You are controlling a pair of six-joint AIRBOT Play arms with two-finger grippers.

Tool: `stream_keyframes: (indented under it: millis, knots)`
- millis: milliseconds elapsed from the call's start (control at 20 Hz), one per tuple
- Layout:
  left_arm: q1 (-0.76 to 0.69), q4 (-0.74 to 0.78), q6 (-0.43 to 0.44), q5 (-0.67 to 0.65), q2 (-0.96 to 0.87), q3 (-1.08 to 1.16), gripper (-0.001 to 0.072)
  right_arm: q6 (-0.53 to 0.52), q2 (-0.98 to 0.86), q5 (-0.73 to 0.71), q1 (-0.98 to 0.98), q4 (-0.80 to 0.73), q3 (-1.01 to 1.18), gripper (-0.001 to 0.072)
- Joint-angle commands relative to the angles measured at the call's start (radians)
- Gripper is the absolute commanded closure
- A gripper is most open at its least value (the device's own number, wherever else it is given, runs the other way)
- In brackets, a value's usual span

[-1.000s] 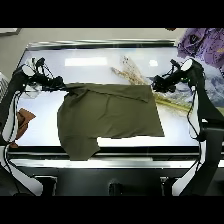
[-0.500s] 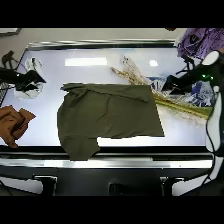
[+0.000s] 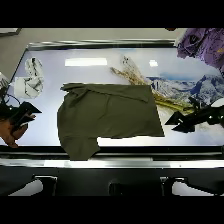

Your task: Fold the clothes and pants, and hang the long-sleeved shirts on hangers.

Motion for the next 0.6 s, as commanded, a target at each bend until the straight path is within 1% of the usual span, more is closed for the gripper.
stream_keyframes:
  millis: [0,100,200,300,400,450,550]
  knots:
    - [0.009,-0.002,0.004,0.012,0.029,-0.108,0.0086,-0.063,0.021,-0.129,-0.013,0.025,-0.150,0.0157]
    - [0.009,-0.002,0.004,0.011,0.028,-0.108,0.0086,-0.076,0.021,-0.182,-0.013,0.029,-0.169,0.0159]
    - [0.009,-0.002,0.003,0.011,0.028,-0.108,0.0087,-0.101,0.011,-0.224,-0.013,0.069,-0.182,0.0160]
    - [0.009,-0.003,0.004,0.011,0.028,-0.108,0.0087,-0.137,-0.018,-0.227,-0.013,0.141,-0.195,0.0165]
    - [0.009,-0.003,0.004,0.012,0.028,-0.108,0.0088,-0.147,-0.049,-0.216,-0.013,0.171,-0.210,0.0176]
    - [0.009,-0.003,0.004,0.011,0.028,-0.108,0.0089,-0.150,-0.061,-0.202,-0.012,0.174,-0.214,0.0199]
    - [0.009,-0.001,0.014,0.004,0.028,-0.110,0.0090,-0.161,-0.073,-0.175,-0.012,0.178,-0.214,0.0310]
